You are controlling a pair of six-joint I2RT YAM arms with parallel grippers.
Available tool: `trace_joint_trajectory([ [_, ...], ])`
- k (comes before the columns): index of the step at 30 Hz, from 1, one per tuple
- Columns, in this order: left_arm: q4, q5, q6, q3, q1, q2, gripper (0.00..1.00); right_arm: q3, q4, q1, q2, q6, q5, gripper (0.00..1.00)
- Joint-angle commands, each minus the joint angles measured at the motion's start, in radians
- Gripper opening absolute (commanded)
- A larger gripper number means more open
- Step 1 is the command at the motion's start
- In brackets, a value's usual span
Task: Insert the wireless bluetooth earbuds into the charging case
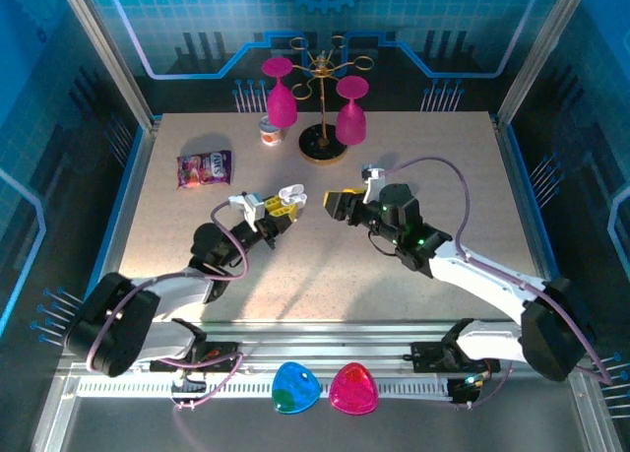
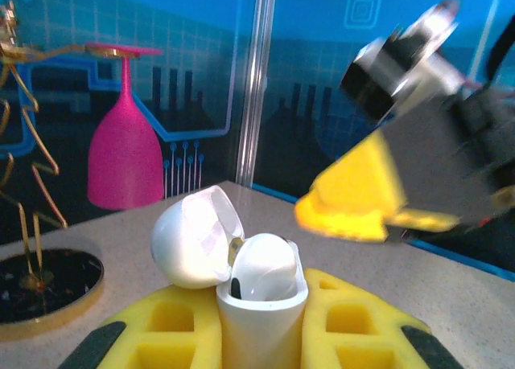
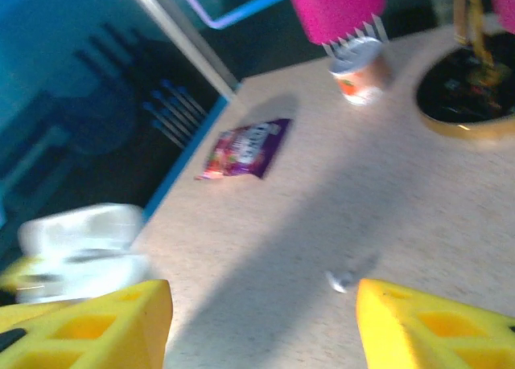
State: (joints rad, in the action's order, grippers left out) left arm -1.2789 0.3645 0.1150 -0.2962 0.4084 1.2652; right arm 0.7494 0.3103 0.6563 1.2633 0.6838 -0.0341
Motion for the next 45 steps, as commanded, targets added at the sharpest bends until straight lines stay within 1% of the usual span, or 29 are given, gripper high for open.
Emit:
trace_joint_trajectory([
  [1, 0.076, -0.020, -0.053, 0.010, -0.005, -0.088, 0.06, 0.023, -0.019, -0.026, 0.093, 0.037, 0.028, 0.59],
  [3, 0.107, -0.021, -0.054, 0.012, -0.006, -0.134, 0.05, 0.071, -0.034, -0.035, 0.178, 0.018, 0.064, 0.57],
  [5, 0.141, -0.018, -0.055, 0.009, -0.005, -0.180, 0.05, 0.124, -0.100, -0.038, 0.268, 0.000, 0.103, 0.54],
  [9, 0.207, -0.013, -0.064, 0.008, -0.004, -0.256, 0.04, 0.283, -0.183, -0.031, 0.465, -0.012, 0.171, 0.51],
  [12, 0.245, -0.008, -0.070, 0.009, -0.003, -0.293, 0.03, 0.391, -0.233, -0.010, 0.592, -0.026, 0.197, 0.48],
  [16, 0.268, -0.002, -0.073, 0.011, -0.001, -0.317, 0.03, 0.526, -0.289, 0.015, 0.733, -0.057, 0.211, 0.44],
  [23, 0.271, 0.001, -0.074, 0.017, -0.002, -0.311, 0.03, 0.728, -0.390, 0.020, 0.917, -0.112, 0.261, 0.45],
  [29, 0.262, 0.005, -0.072, 0.015, -0.003, -0.298, 0.03, 0.848, -0.475, 0.020, 1.009, -0.169, 0.297, 0.45],
  [32, 0.254, 0.008, -0.068, 0.009, -0.001, -0.285, 0.03, 0.915, -0.539, 0.022, 1.055, -0.213, 0.337, 0.46],
  [34, 0.253, 0.009, -0.066, 0.008, -0.001, -0.283, 0.03, 0.952, -0.589, 0.028, 1.058, -0.244, 0.342, 0.46],
  [35, 0.253, 0.008, -0.065, 0.009, -0.002, -0.284, 0.03, 0.965, -0.611, 0.032, 1.087, -0.259, 0.339, 0.46],
  [42, 0.254, 0.008, -0.063, 0.013, -0.001, -0.285, 0.03, 1.017, -0.754, 0.060, 1.080, -0.375, 0.313, 0.45],
  [45, 0.255, 0.008, -0.064, 0.013, -0.002, -0.284, 0.03, 1.020, -0.780, 0.075, 1.067, -0.437, 0.358, 0.45],
])
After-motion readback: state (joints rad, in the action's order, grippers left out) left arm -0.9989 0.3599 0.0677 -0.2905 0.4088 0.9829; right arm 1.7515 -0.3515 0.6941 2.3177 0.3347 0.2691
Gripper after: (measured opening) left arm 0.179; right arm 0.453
